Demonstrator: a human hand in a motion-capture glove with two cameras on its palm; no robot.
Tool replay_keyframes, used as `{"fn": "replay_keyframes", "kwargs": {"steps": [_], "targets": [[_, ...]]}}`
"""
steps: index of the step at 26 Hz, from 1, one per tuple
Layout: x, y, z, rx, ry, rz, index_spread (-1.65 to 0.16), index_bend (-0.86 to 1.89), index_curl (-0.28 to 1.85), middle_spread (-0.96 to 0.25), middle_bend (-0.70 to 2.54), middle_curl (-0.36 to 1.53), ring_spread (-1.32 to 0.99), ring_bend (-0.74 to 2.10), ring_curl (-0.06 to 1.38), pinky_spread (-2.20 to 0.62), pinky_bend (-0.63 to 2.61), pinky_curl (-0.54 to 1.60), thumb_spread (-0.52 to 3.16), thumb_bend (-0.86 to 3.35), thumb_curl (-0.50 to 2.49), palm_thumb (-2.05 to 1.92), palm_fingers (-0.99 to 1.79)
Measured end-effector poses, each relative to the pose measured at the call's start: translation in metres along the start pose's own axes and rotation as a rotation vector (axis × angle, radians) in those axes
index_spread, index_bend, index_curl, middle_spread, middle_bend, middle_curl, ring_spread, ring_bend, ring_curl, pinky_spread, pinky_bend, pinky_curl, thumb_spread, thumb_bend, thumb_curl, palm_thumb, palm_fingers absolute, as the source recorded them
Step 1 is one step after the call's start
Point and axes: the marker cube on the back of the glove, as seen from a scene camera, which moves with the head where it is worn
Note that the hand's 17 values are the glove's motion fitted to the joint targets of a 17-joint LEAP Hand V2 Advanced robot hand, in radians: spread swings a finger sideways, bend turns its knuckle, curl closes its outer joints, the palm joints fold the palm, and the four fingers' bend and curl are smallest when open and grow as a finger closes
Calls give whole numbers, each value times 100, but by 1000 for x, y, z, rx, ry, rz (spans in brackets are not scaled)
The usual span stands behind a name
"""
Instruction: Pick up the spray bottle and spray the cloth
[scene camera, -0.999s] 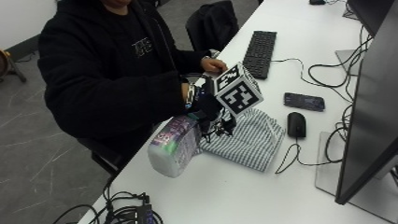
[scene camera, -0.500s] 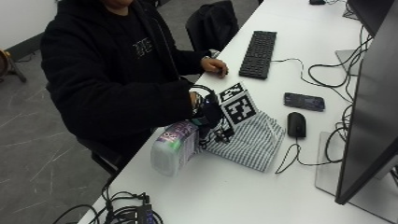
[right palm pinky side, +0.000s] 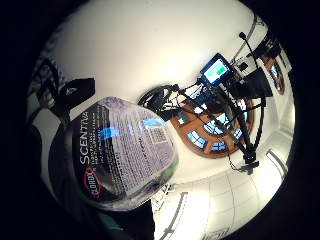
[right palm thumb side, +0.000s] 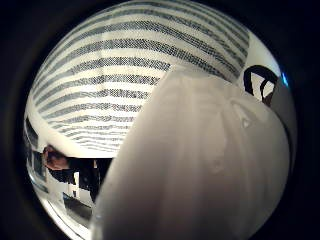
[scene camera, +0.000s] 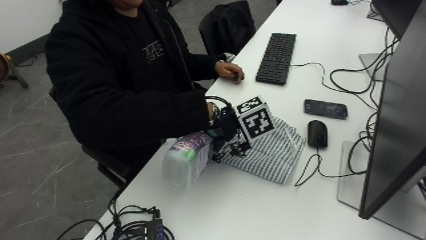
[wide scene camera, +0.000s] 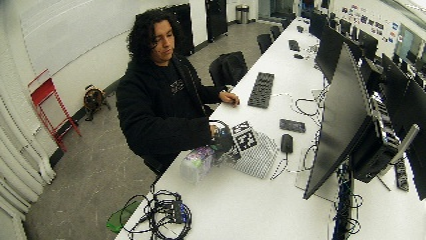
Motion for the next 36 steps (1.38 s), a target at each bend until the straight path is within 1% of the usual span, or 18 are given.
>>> {"fn": "replay_keyframes", "kwargs": {"steps": [3, 8, 13, 16, 19, 22, 26, 28, 32, 34, 36], "targets": [[2, 16, -17, 111, -48, -24, -29, 26, 53, -23, 56, 51, -24, 66, 44, -33, 42, 38, 38, -4, 72, 88, 137], [0, 54, -61, 385, -150, -118, -29, 25, 53, -23, 57, 51, -24, 65, 44, -33, 41, 38, 38, -4, 72, 88, 137], [-16, 92, -112, 715, -346, -313, -29, 25, 53, -22, 58, 51, -24, 65, 44, -32, 40, 37, 39, -4, 72, 88, 137], [-34, 110, -136, 844, -474, -476, -29, 24, 53, -22, 58, 52, -24, 65, 44, -31, 39, 37, 39, -4, 73, 88, 138], [-57, 121, -154, 926, -578, -627, -29, 24, 53, -22, 59, 52, -24, 65, 44, -30, 39, 37, 40, -4, 73, 88, 137], [-80, 125, -168, 993, -696, -736, -29, 24, 53, -22, 59, 51, -24, 65, 44, -30, 39, 37, 40, -4, 73, 88, 137], [-105, 122, -180, 1083, -983, -843, -29, 24, 54, -22, 59, 51, -23, 65, 45, -29, 39, 37, 40, -4, 73, 88, 137], [-112, 116, -181, 1124, -1137, -863, -29, 24, 54, -22, 59, 52, -23, 65, 45, -29, 39, 37, 40, -4, 73, 89, 137], [-131, 84, -177, 1186, -1354, -848, -29, 24, 54, -22, 59, 52, -23, 66, 45, -29, 39, 37, 40, -4, 73, 89, 138], [-144, 74, -177, 1193, -1433, -876, -28, 24, 54, -21, 59, 52, -23, 66, 45, -29, 39, 37, 40, -3, 73, 90, 138], [-153, 67, -177, 1208, -1448, -878, -29, 24, 54, -22, 59, 52, -23, 66, 45, -29, 38, 37, 40, -3, 73, 90, 137]]}}
